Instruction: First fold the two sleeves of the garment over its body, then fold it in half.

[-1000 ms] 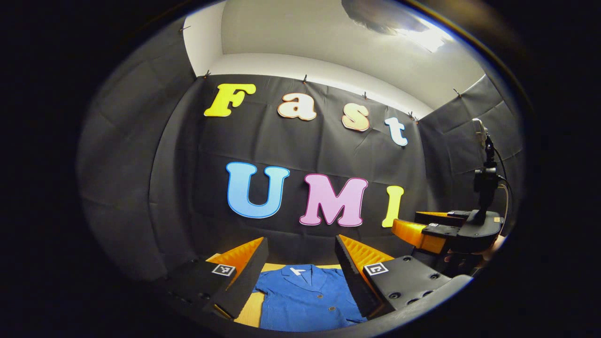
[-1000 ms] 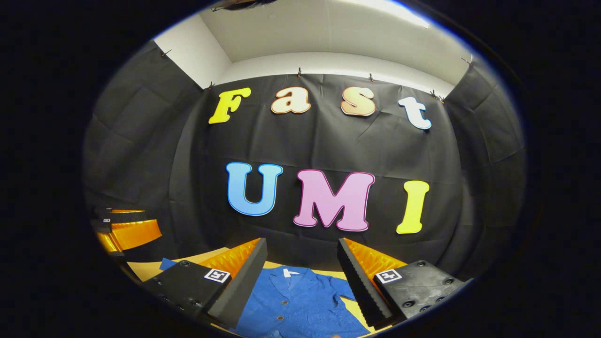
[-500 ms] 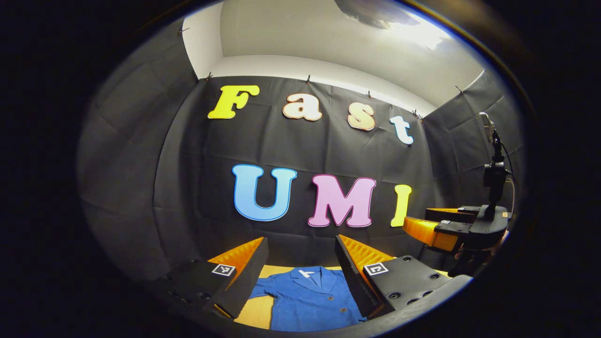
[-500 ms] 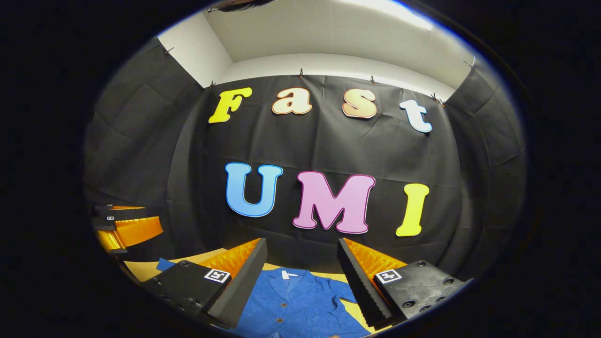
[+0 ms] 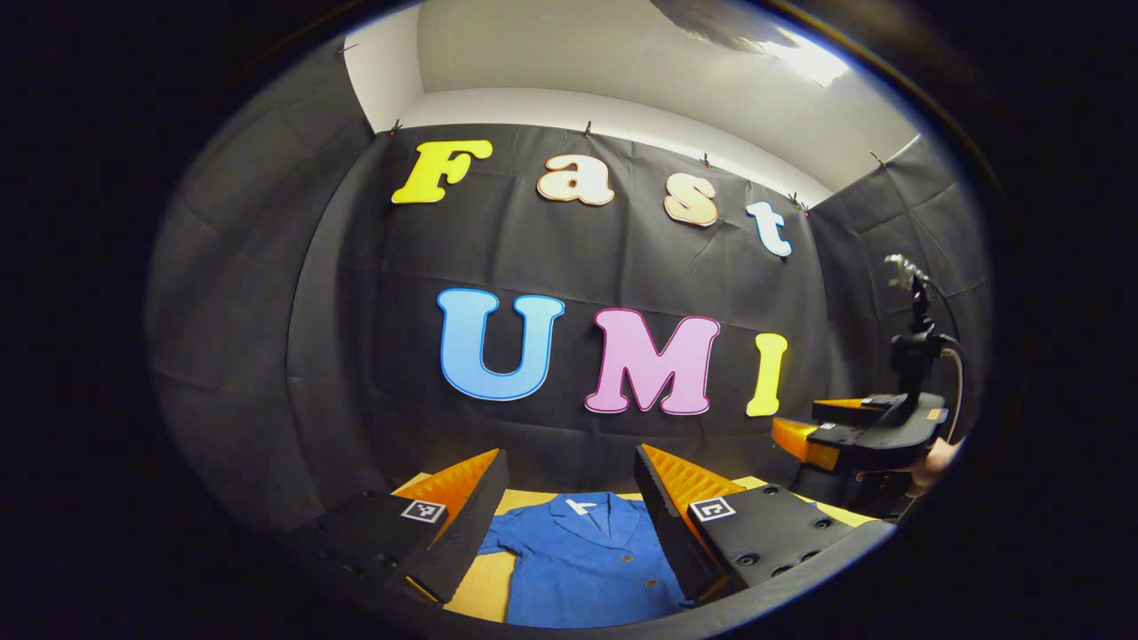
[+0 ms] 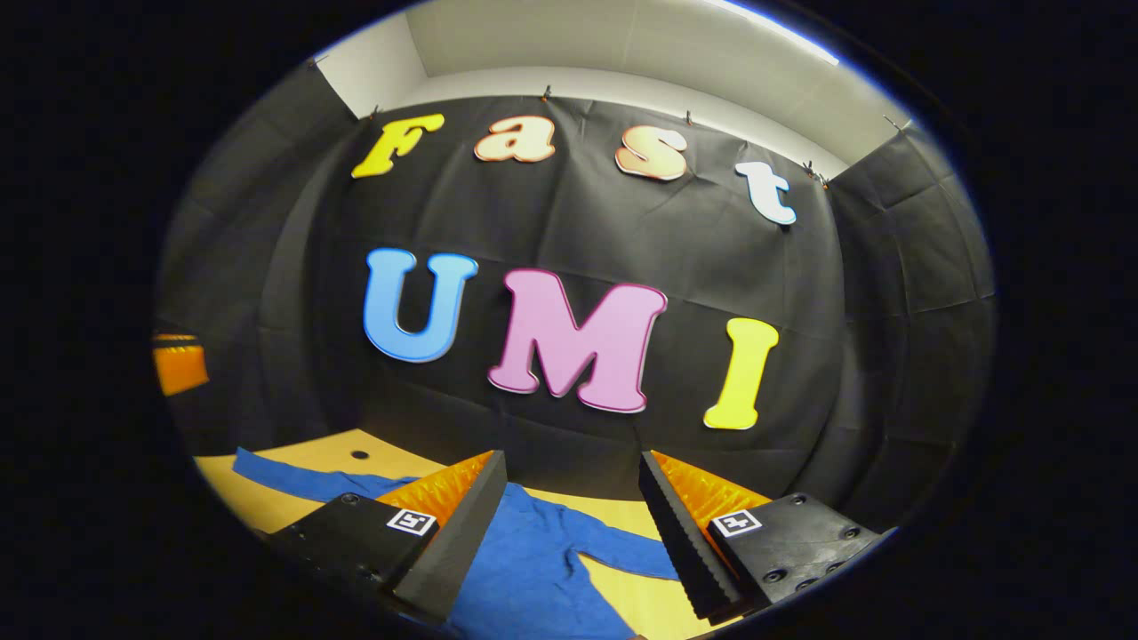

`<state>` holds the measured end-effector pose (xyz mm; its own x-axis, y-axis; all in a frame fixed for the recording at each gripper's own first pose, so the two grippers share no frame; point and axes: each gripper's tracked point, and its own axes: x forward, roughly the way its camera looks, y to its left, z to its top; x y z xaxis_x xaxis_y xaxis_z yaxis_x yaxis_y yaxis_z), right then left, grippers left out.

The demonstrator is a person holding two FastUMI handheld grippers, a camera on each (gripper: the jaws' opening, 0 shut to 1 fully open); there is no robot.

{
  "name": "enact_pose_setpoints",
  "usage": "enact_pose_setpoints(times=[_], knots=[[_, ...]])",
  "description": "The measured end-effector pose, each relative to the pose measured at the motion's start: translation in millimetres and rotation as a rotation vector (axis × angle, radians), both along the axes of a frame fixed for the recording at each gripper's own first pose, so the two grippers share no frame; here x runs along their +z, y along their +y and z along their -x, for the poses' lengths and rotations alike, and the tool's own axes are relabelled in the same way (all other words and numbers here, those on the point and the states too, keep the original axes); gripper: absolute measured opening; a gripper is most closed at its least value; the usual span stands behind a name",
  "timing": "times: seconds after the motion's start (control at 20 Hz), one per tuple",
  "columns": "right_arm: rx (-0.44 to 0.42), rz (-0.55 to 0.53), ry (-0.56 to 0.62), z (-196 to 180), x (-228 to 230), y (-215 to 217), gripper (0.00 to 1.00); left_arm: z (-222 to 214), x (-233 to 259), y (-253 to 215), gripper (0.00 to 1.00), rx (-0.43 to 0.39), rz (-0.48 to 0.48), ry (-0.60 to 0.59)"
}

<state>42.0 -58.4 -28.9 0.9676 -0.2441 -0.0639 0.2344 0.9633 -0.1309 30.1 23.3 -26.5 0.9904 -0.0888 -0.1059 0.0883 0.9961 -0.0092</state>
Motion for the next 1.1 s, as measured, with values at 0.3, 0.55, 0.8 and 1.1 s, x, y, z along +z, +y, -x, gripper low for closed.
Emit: enact_pose_setpoints(times=[0.3, 0.55, 0.8, 1.1], knots=[[-0.176, -0.108, 0.227, -21, -87, -124, 0.96, -20, -13, -19, 0.82, 0.034, -0.033, 0.032], [-0.296, -0.210, 0.420, -17, -176, -216, 0.96, -40, -34, -40, 0.82, 0.072, -0.039, 0.079], [-0.390, -0.458, 0.710, -2, -287, -275, 0.98, -60, -48, -71, 0.82, 0.077, -0.033, 0.139], [-0.591, -0.541, 0.846, 33, -360, -349, 0.97, -78, -61, -104, 0.82, 0.017, -0.097, 0.194]])
